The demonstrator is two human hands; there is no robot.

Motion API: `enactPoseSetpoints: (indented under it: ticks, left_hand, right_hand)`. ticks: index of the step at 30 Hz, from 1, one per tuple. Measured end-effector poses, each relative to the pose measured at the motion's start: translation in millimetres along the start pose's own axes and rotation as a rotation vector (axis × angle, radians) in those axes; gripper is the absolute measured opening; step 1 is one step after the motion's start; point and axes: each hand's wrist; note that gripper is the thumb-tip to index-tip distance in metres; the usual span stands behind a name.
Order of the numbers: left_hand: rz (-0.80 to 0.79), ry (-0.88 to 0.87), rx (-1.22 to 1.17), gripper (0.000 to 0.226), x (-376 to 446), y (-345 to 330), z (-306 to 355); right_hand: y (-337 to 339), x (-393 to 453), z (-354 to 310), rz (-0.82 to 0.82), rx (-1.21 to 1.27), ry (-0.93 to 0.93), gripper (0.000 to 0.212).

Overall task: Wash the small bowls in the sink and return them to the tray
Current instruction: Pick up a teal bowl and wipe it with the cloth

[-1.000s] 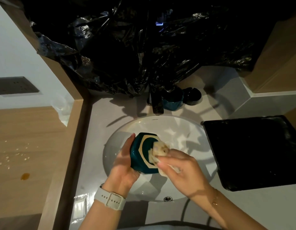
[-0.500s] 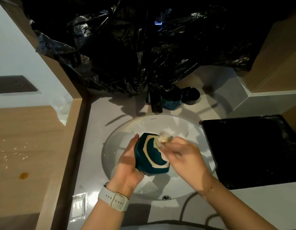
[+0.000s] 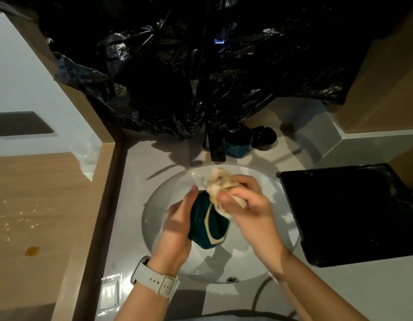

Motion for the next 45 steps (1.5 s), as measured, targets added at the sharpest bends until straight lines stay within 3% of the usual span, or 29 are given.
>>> enactPoseSetpoints:
  ticks: [3,7,13,17,21,24,29,31,34,40,45]
  left_hand:
    - [0.01,-0.031,0.111,0.033,-8,-10,-3]
    - [0.109,-0.113,0.192,0.034,-8,-10,-5]
    - [0.122,-0.129,0.213,0.036,-7,-12,-4]
    - [0.079,-0.119,0.096,0.036,-8,-11,-2]
    - [-0.032,-0.185,-0.064,0.037,-8,-4,-4]
    - [-0.062,-0.192,-0.139,0.038,-3,-1,-9]
    - [-0.026,-0.214,0.152,0.039,5,0,-15]
    - [-0.049,-0.187,0.234,0.052,5,-2,-15]
    - [0.021,-0.22,0.258,0.041,4,-9,-15]
    - [0.031,-0.011,-0.166,0.047,1,-13,-13]
    - [-0.009,0.007,-0.128,0.048,0,-9,-18]
  right_hand:
    - [-17,5,-2,-0.127,0.093,-0.215,0.018]
    - [-19,11,1,-0.156,0.19,-0.506,0.028]
    - [-33,3,-1,-0.079,0.176,-0.377,0.028]
    - [-26,18,3,-0.099,0.269,-0.52,0.031]
    - [-29,11,11,-0.132,0.391,-0.635,0.051]
    - [-35,4,14,-0.031,0.501,-0.627,0.052]
    - [-29,5,18,0.179,0.483,-0.596,0.037]
    - [-26,5,17,0.189,0.429,-0.53,0.033]
    - [-25,2,14,0.144,0.401,-0.487,0.035]
    - [-28,-18,15,-0.024,0.565,-0.542,0.049]
    - [-5,-8,22,-0.266,0.666,-0.566,0.05]
Point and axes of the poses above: each hand's wrist, its own x-axis towards the middle knuckle, its own y-axis out of the back of the hand, z = x × y, and after that the axes turned 14 degrees about -x, right-handed
